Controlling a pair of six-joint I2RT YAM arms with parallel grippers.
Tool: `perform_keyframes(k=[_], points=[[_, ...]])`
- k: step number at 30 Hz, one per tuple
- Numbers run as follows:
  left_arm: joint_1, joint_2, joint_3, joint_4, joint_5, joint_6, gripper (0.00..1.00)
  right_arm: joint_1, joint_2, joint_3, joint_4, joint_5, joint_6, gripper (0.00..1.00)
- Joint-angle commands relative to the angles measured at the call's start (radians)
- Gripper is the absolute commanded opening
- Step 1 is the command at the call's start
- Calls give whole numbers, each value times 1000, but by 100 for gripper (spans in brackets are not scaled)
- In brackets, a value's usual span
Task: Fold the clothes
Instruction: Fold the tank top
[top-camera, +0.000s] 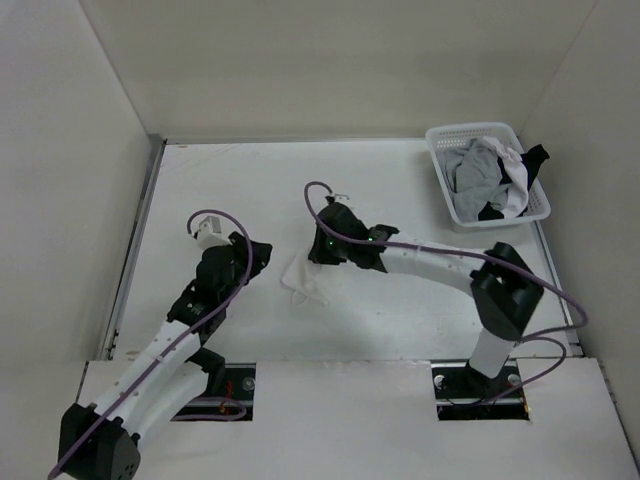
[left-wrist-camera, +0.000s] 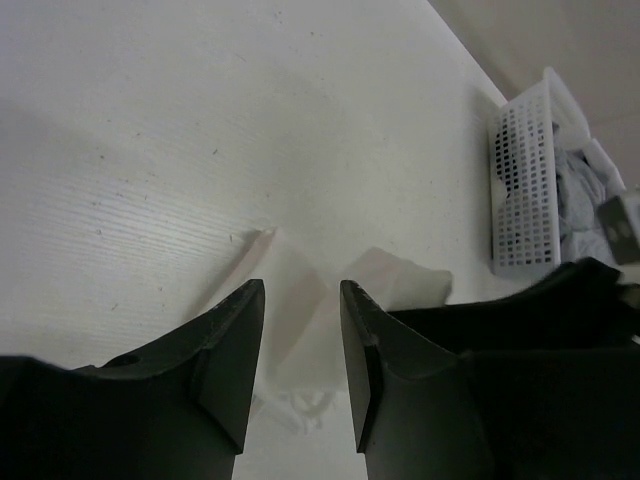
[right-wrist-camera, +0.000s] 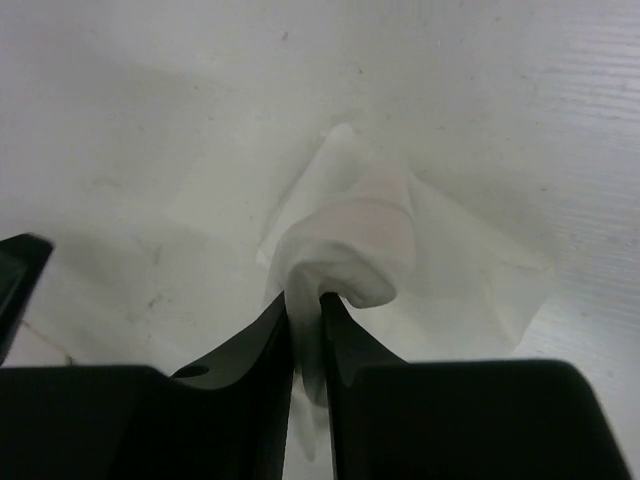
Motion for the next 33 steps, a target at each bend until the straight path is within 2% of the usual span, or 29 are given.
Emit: perform_keyframes(k=[1,3,5,9,14,16,19,20,21,23,27,33], points=[[30,-23,-4,8,60,15,35,21,126,140,-38,-25,-28,21],[44,-34,-9,5,74,17,35,32,194,207,-47,-36,-26,26],[56,-42,-9,-3,83,20,35,41,217,234,-35,-52,-11,38],[44,-37,2,-11,88,23,35,58,161,208,17,-78,-9,58],[-44,33,36,34,56,23,35,47,-12,51,118,-73,-12,64],[-99,87,60,61,34,24,34,23,-69,-31,173,-67,-6,60],[-197,179,94,119,-6,29,33,-25,-103,-136,233,-94,14,18],[-217,222,105,141,-23,32,33,-34,-91,-150,247,-113,12,10],[-225,259,112,158,-35,32,32,-40,-70,-151,249,-133,9,5],[-231,363,131,225,-37,34,32,-42,-34,-151,255,-138,6,4],[-197,558,137,377,-9,28,30,-40,12,-188,290,-119,32,9],[-102,696,91,448,-1,5,28,-40,90,-231,323,-116,55,10]])
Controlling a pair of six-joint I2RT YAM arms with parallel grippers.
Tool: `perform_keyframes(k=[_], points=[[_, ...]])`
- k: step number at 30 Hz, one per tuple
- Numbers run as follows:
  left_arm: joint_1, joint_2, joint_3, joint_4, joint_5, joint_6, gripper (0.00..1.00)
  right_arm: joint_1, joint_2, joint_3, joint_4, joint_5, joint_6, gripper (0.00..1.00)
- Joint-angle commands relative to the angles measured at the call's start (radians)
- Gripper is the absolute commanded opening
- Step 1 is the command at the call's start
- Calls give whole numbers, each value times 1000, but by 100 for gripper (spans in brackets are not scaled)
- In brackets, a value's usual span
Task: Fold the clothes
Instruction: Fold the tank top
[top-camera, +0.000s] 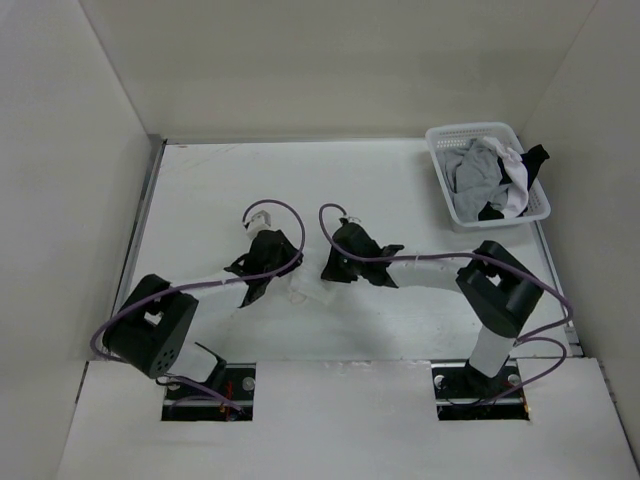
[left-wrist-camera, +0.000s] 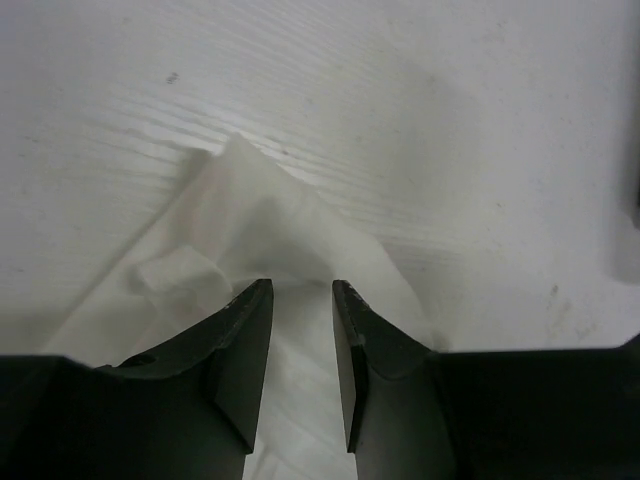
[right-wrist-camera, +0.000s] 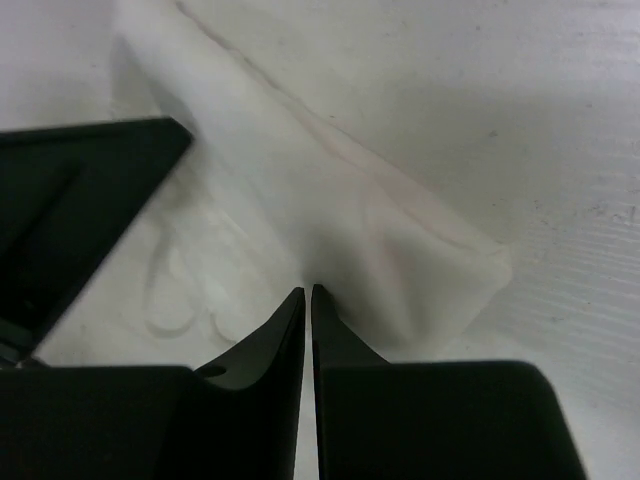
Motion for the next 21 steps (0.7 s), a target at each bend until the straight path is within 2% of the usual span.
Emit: perform_keyframes(k=[1,6,11,13,16,19,21], points=[[49,8,-29,106,-3,-14,28,6,25,-15,75,9,27,10],[86,-96,-138,93,3,-33,28,6,29,-42,71,24,32,9],[94,-387,-247,52,20,-40,38,6,-13,-59,75,27,22,13],[82,-516,-257,-27,9,-40,42,26,-68,-56,75,32,-4,23],[59,-640,-247,-162,-12,-31,50,63,-183,-69,63,79,-40,44],[14,-679,-236,-227,-14,-16,54,87,-311,-127,63,151,-74,58],[-36,-682,-228,-235,-26,-13,55,101,-407,-189,63,217,-91,63]])
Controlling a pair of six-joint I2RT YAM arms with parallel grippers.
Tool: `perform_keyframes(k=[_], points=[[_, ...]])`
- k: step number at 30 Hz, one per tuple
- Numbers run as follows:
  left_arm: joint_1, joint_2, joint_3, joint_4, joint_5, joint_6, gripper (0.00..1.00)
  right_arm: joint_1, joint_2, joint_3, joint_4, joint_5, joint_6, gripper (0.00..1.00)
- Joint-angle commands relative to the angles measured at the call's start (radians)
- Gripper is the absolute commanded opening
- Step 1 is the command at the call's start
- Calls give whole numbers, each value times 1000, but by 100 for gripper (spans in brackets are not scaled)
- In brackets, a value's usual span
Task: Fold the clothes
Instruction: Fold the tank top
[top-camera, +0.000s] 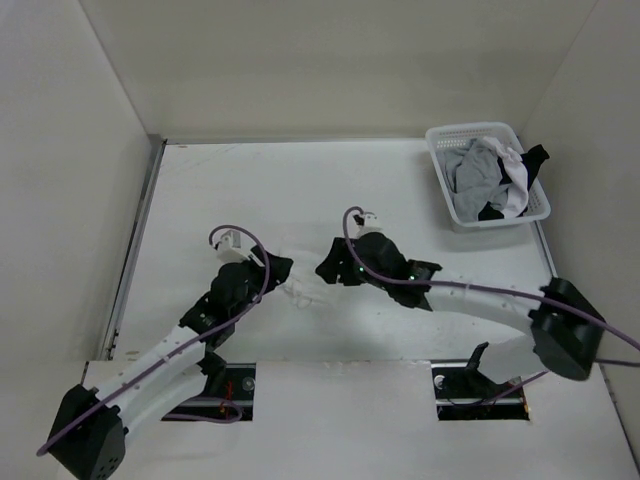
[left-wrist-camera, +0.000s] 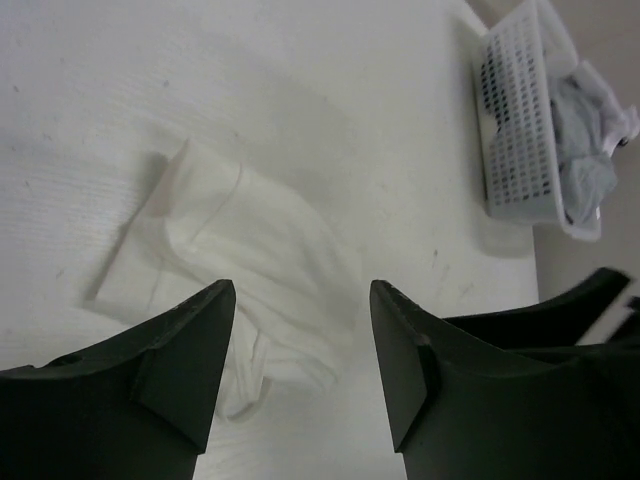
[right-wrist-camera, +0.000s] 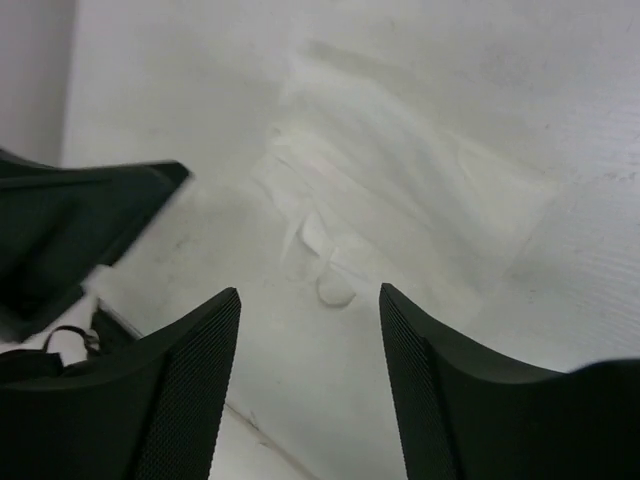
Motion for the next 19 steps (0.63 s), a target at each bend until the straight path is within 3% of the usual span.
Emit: perform_keyframes(k=[1,7,11,19], points=[[-77,-1,30,-78,-26,17,56,19,-165,-95,26,150,-59,65],[-296,111,172,-84,-127,102,62,33,-466,-306,-7,366,-89,76],[-436,202,200,-70,-167,125,64,7,-653,-433,-42,425,-66,77],[-495,277,186,-94,-201,45,61,-80,-782,-510,-67,379,-44,78]])
